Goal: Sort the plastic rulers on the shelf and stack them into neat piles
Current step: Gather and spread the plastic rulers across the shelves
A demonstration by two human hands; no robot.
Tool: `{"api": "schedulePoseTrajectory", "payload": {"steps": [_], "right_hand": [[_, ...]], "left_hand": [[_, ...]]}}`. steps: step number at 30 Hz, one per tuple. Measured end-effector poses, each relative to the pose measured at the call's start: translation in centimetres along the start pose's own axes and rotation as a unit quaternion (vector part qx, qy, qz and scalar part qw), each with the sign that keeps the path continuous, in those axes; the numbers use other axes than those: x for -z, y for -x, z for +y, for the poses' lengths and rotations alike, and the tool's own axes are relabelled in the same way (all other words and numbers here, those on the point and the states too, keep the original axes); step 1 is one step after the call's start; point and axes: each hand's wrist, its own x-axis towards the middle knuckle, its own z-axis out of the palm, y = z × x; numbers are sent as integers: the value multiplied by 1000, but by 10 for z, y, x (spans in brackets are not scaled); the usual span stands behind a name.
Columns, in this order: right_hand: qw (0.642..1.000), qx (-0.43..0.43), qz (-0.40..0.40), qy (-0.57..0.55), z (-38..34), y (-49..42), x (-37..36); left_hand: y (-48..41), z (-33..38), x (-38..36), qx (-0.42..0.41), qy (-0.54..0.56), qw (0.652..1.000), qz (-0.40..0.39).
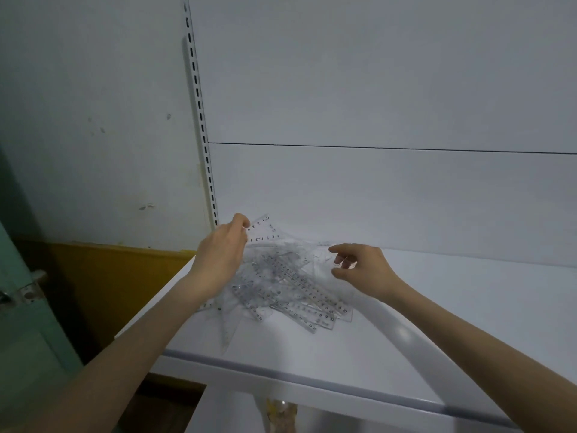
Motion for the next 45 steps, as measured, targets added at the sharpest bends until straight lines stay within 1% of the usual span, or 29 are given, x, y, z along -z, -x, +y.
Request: {"api": "schedulePoseTrajectory", "payload": {"steps": [2, 5, 8, 10, 12, 15, 18, 22, 26, 29, 31, 36, 39, 41, 42, 44, 45], "right_hand": [[1000, -12, 14, -24, 7, 14, 9], [999, -30, 32, -20, 23, 40, 32], [996, -60, 59, 21, 47, 71, 63], [992, -83, 87, 33, 65, 92, 89], [987, -102, 114, 44, 82, 114, 117], [980, -123, 145, 62, 112, 150, 163], [972, -142, 170, 78, 148, 191, 212], [954, -177, 202, 133, 209, 253, 289], [918, -232, 253, 201, 287, 317, 375], [892, -286, 252, 244, 341, 350, 424], [886, -298, 240, 261, 368, 358, 445], [900, -298, 179, 264, 407, 349, 462], [892, -287, 146, 318, 409, 345, 461], [892, -246, 140, 352, 401, 340, 463], [903, -211, 142, 347, 394, 336, 463], [938, -139, 144, 281, 376, 324, 455], [956, -103, 128, 244, 363, 317, 449]], "left_hand": [[-5, 15, -7, -1, 26, 1000, -6], [-11, 52, -25, -7, 118, 993, -15], [-9, 100, -46, -8, 208, 976, -66], [-7, 132, -60, -24, 232, 966, -107], [-9, 167, -71, -53, 245, 959, -131], [-10, 226, -85, -98, 256, 950, -147], [-9, 293, -104, -125, 268, 941, -162], [-5, 397, -139, -129, 285, 931, -187], [5, 504, -174, -145, 281, 924, -217], [14, 552, -196, -142, 262, 922, -246], [18, 567, -205, -136, 251, 923, -259], [22, 581, -217, -114, 242, 924, -272], [24, 587, -220, -118, 234, 925, -274], [25, 592, -219, -125, 230, 925, -276], [26, 594, -217, -129, 231, 923, -278], [27, 598, -215, -139, 237, 919, -283], [28, 598, -213, -148, 239, 916, -286]]}}
